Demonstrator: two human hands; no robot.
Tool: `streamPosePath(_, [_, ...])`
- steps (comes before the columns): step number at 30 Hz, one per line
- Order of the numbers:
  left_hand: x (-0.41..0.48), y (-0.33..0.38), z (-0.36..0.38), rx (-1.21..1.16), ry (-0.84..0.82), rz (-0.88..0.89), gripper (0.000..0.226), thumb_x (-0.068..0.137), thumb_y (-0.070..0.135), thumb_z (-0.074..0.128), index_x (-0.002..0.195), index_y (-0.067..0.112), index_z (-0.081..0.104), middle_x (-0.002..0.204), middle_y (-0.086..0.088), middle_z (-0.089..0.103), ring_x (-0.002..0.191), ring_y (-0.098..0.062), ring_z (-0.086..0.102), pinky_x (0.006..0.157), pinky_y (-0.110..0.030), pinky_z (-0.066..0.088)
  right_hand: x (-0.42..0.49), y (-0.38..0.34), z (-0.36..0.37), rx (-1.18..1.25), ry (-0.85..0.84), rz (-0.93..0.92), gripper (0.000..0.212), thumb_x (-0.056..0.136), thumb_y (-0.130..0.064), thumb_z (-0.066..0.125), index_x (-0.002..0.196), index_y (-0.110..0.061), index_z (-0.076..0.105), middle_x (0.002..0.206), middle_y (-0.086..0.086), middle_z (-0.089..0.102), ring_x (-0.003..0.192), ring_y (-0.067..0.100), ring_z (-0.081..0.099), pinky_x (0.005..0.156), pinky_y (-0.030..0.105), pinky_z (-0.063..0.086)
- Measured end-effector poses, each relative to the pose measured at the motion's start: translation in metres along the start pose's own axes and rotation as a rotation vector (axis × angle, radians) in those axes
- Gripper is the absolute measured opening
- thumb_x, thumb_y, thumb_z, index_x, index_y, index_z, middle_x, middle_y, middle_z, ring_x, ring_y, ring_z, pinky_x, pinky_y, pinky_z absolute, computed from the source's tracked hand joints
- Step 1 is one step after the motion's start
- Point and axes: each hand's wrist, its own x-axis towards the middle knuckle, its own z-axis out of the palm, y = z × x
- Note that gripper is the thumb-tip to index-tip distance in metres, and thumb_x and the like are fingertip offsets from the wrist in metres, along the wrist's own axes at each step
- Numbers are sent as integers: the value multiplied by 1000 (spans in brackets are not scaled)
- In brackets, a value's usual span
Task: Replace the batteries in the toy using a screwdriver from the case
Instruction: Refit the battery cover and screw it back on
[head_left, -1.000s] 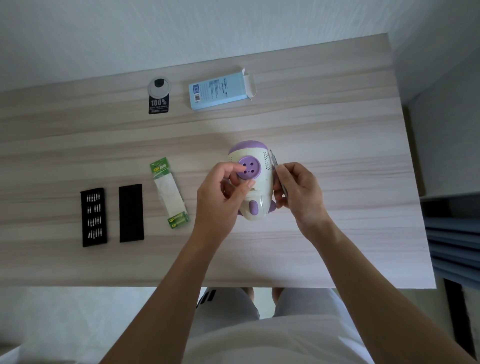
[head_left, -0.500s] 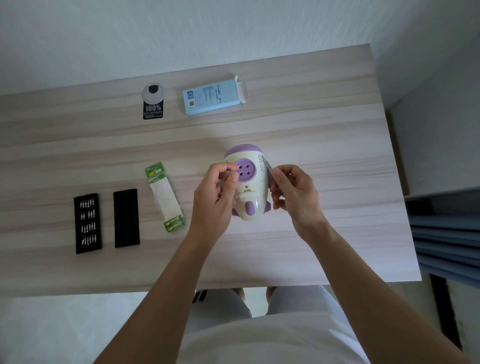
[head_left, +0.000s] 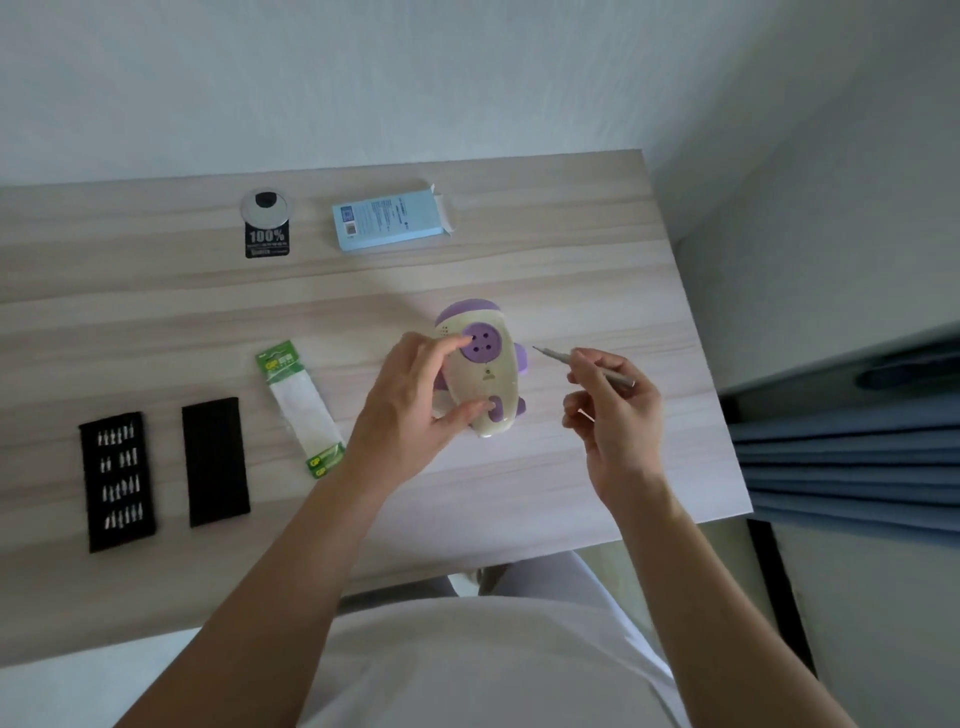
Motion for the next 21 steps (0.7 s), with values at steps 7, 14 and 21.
streamPosePath(7, [15, -10, 15, 95, -91, 146, 103, 71, 60, 77, 149, 6, 36, 160, -15, 27, 148, -32, 27, 109, -52, 41, -17, 13, 13, -216, 24, -144, 9, 93, -17, 69, 93, -8, 71, 73, 4, 68, 60, 19, 65, 51, 29, 52])
streamPosePath(14, [22, -17, 31, 102, -117, 168, 115, 67, 59, 75, 147, -12, 32, 157, -23, 31, 149, -37, 25, 120, -46, 30, -7, 25, 36, -286, 27, -237, 18, 101, -16, 57, 84, -17, 64, 65, -1, 68, 67, 18, 69, 64, 32, 59])
streamPosePath(21, [24, -18, 36, 73, -92, 145, 111, 68, 57, 77, 146, -10, 34, 157, -20, 34, 150, -33, 24, 122, -39, 26, 0, 32, 37, -397, 60, -302, 15, 101, -24, 57, 88, -18, 63, 70, 3, 70, 73, 22, 73, 73, 49, 62])
